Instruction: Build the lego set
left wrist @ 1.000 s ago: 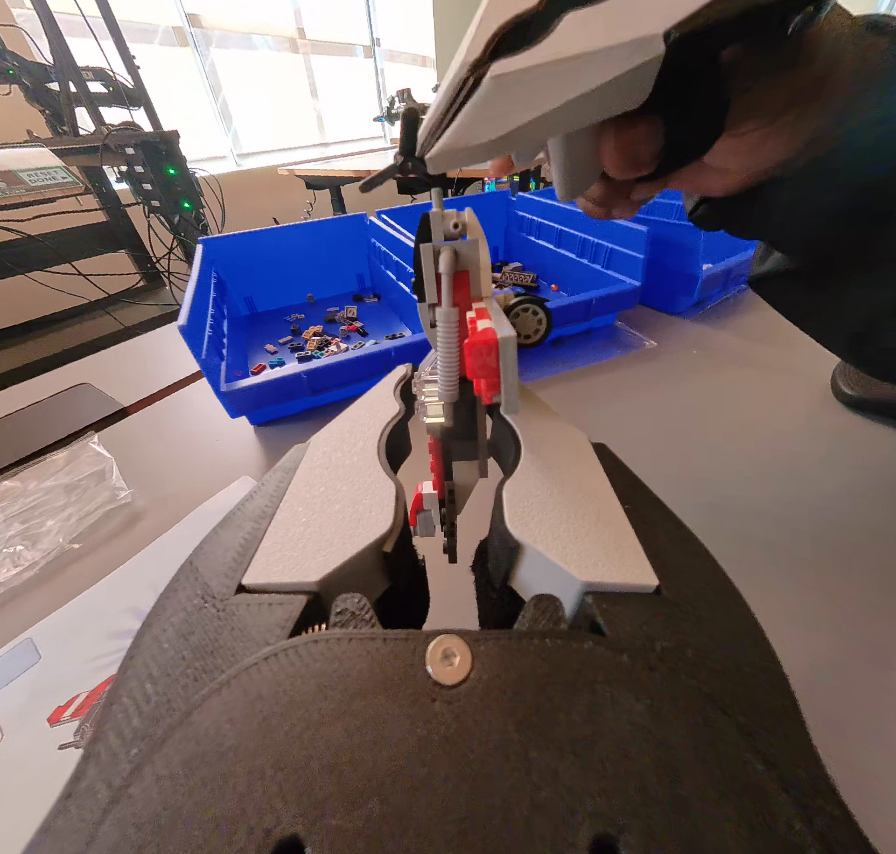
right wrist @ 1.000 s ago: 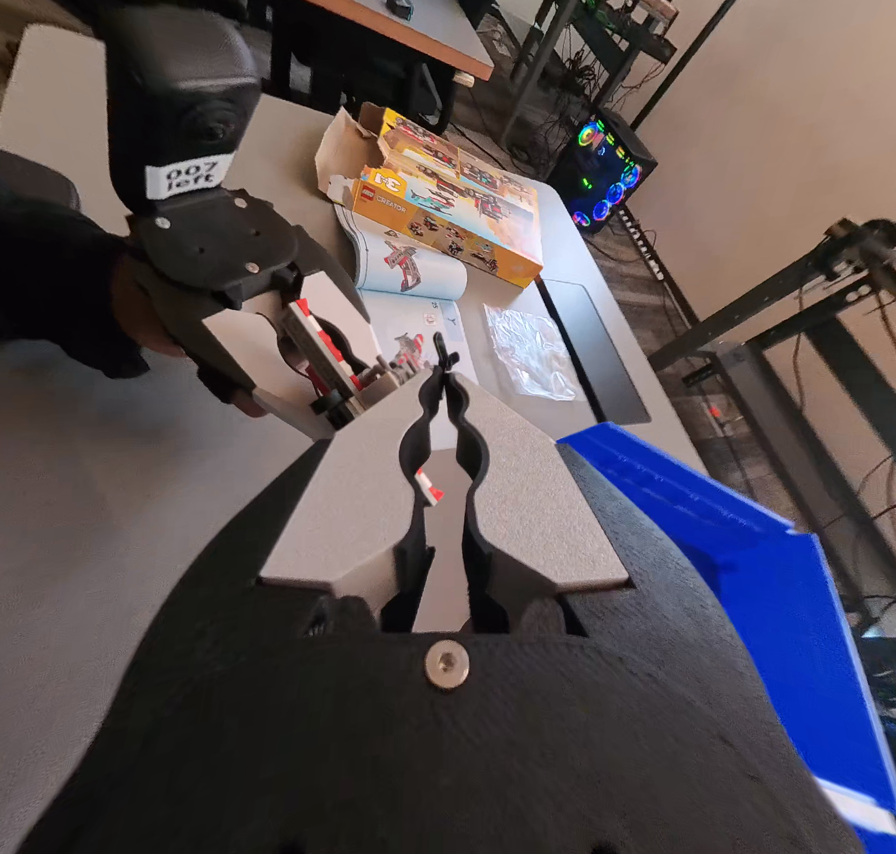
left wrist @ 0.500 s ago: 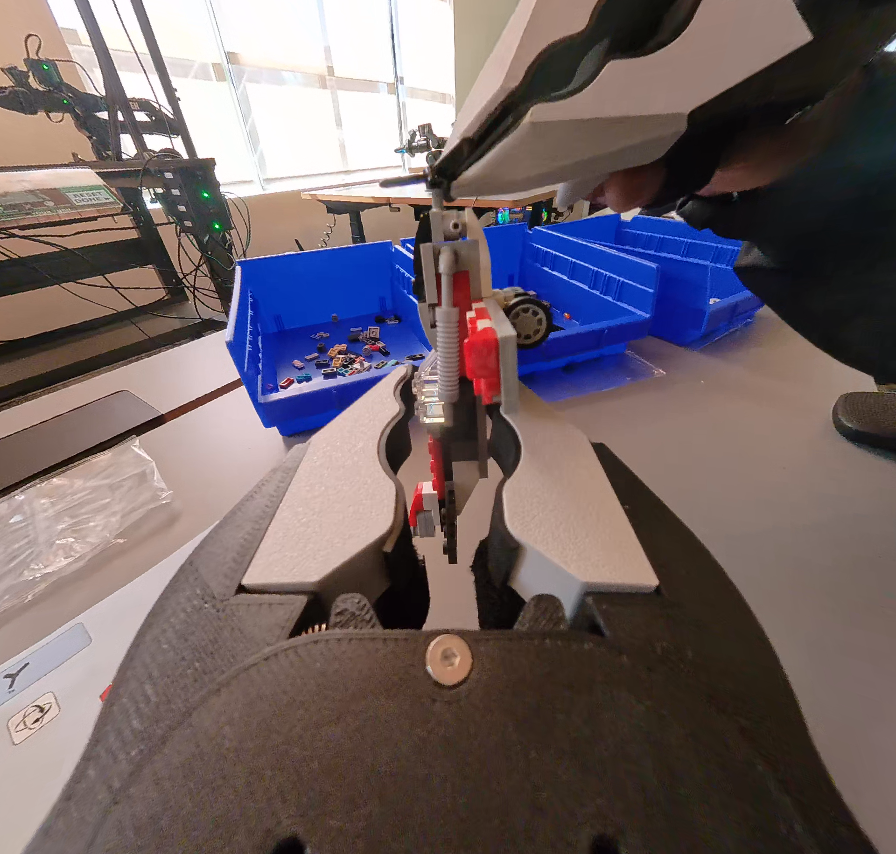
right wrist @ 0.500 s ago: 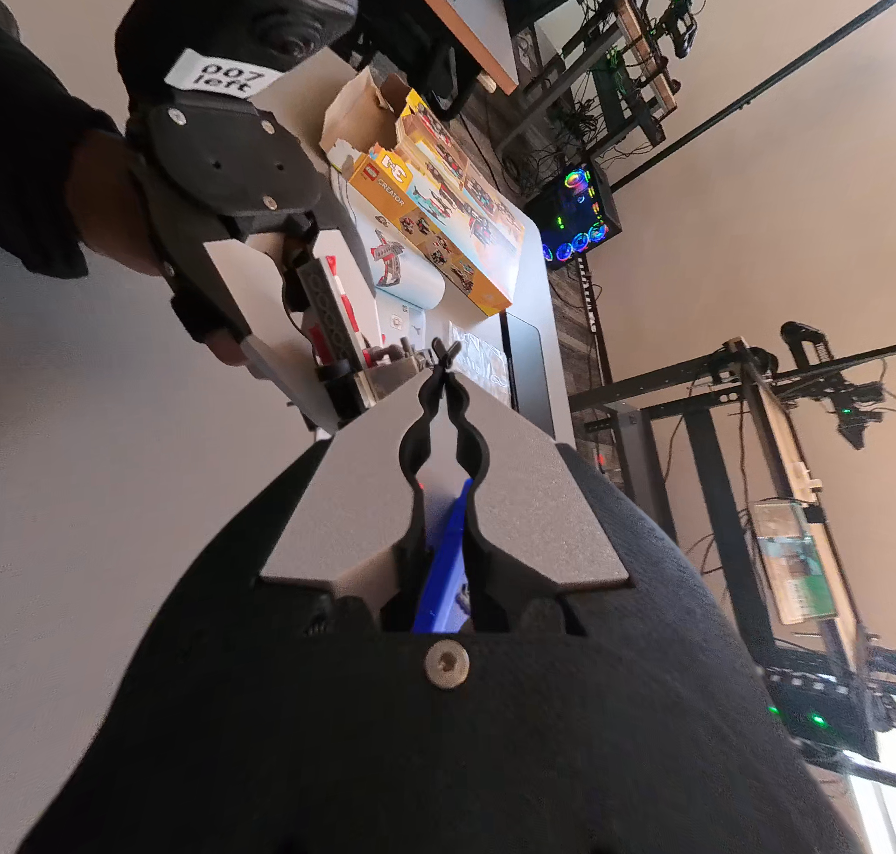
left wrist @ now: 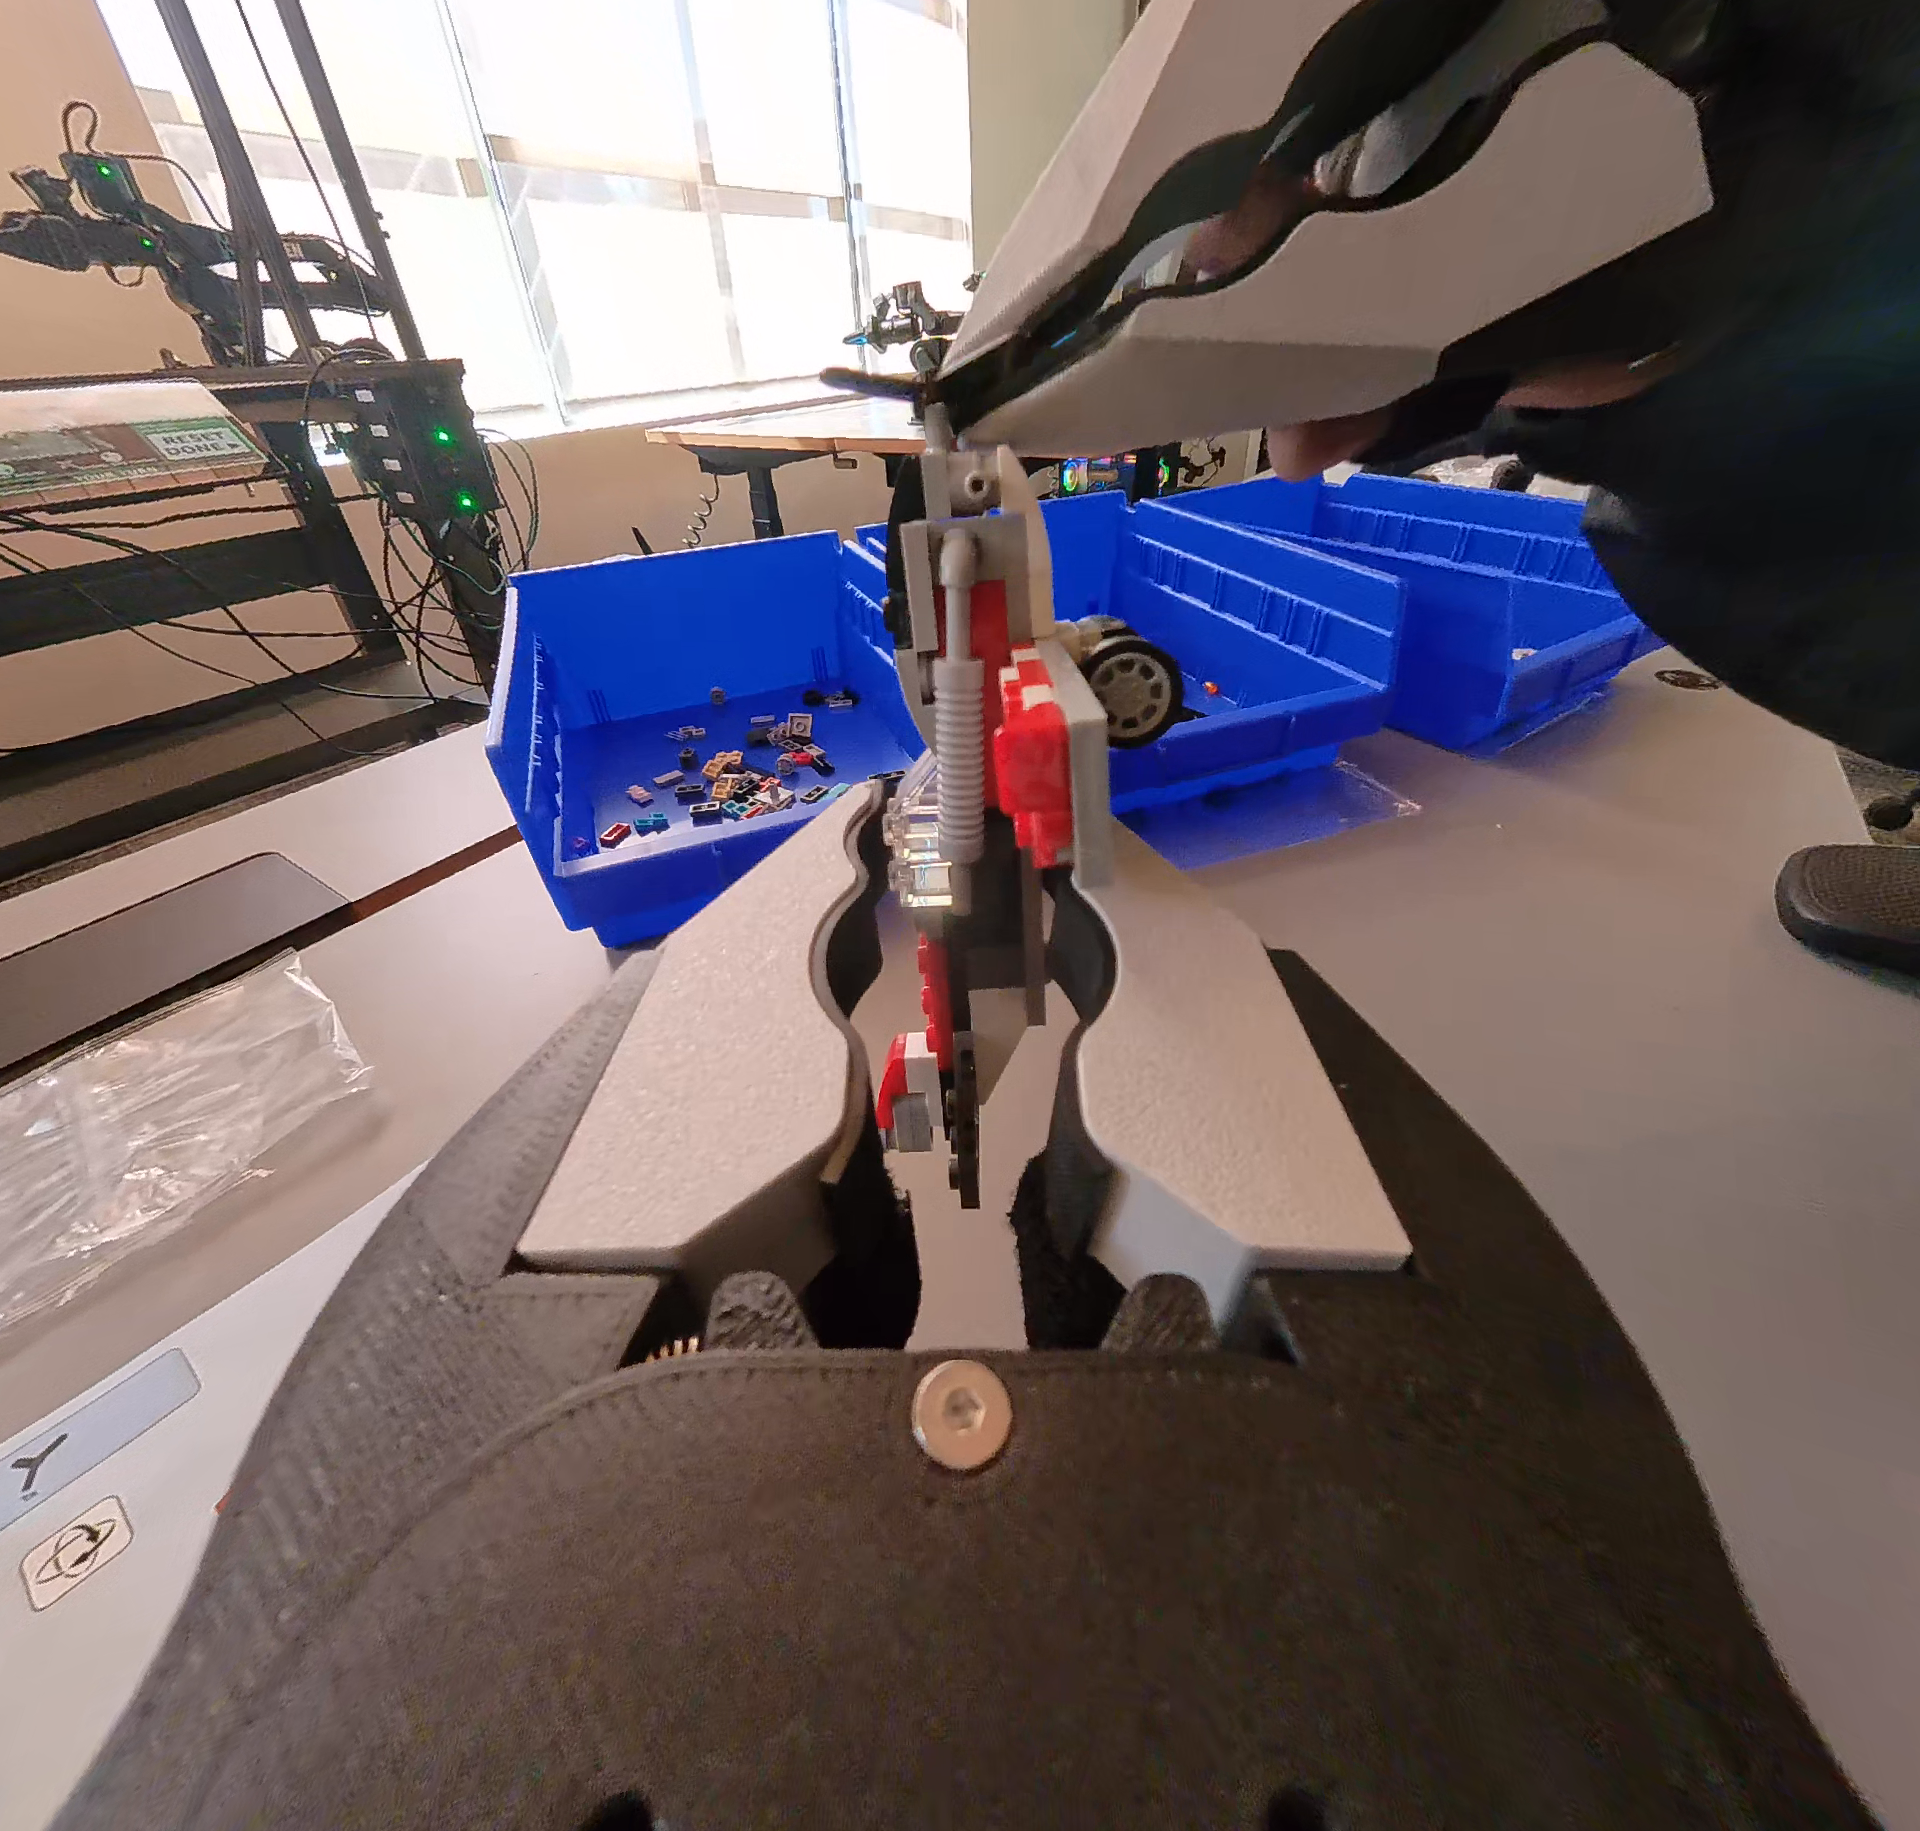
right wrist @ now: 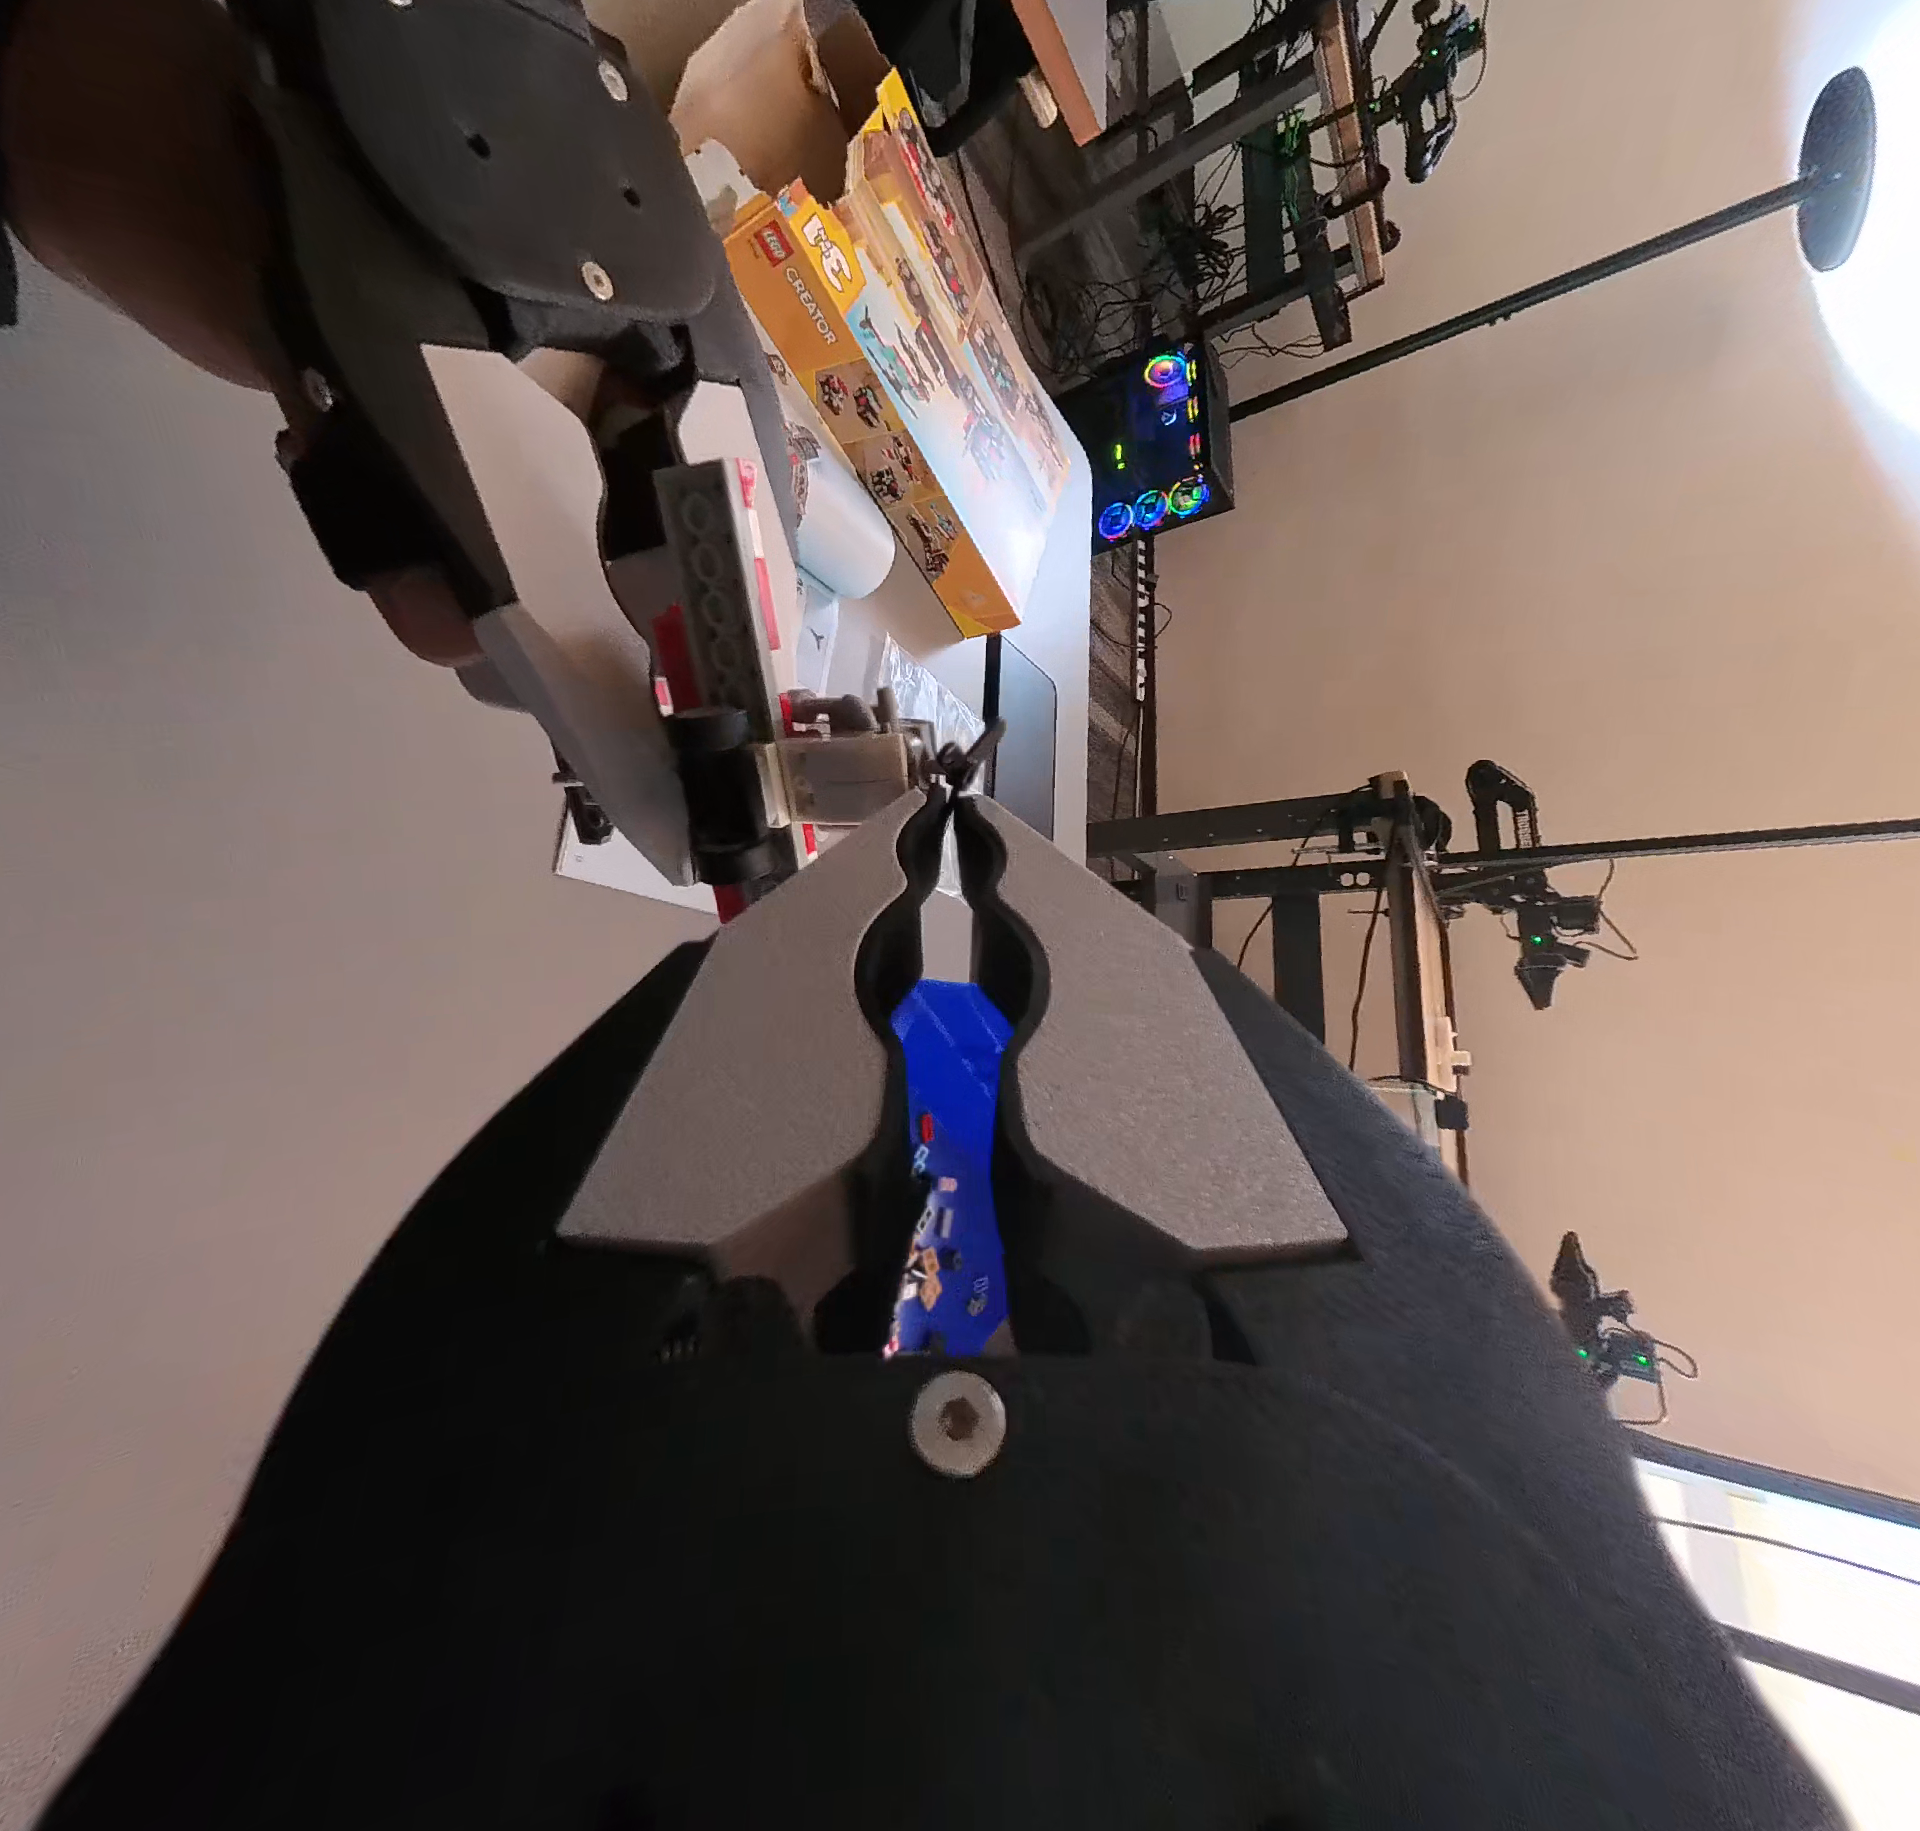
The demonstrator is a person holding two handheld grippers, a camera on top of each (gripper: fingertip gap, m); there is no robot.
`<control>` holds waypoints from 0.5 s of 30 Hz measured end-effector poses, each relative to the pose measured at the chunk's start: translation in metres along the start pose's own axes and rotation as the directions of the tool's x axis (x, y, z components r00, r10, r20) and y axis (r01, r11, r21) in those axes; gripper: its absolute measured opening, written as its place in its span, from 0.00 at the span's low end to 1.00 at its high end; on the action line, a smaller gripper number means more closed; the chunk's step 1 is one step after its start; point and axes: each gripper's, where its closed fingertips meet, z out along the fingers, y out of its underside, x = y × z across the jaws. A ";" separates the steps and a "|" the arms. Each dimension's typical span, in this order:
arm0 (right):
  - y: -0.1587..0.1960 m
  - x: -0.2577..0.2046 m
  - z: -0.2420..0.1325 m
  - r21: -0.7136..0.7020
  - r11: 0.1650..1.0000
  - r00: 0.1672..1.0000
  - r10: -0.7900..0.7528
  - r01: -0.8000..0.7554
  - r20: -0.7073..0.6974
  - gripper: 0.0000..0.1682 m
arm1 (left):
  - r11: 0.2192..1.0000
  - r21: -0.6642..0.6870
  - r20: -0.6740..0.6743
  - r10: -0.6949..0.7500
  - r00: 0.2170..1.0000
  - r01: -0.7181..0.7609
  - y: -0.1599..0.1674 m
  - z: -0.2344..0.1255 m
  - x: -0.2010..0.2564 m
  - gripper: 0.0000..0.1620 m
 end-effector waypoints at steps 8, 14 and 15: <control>-0.002 0.002 -0.001 0.000 0.999 0.999 -0.042 0.042 -0.023 0.02 | 1.000 0.011 0.000 0.004 1.000 -0.004 -0.002 -0.001 0.000 0.16; -0.004 0.002 -0.004 0.012 0.999 0.998 -0.050 0.051 -0.029 0.04 | 1.000 0.009 -0.004 0.010 1.000 -0.010 -0.002 -0.001 0.001 0.16; -0.005 0.002 -0.004 0.015 0.999 0.998 -0.052 0.052 -0.029 0.04 | 1.000 0.008 -0.004 0.012 1.000 -0.012 -0.002 -0.001 0.001 0.16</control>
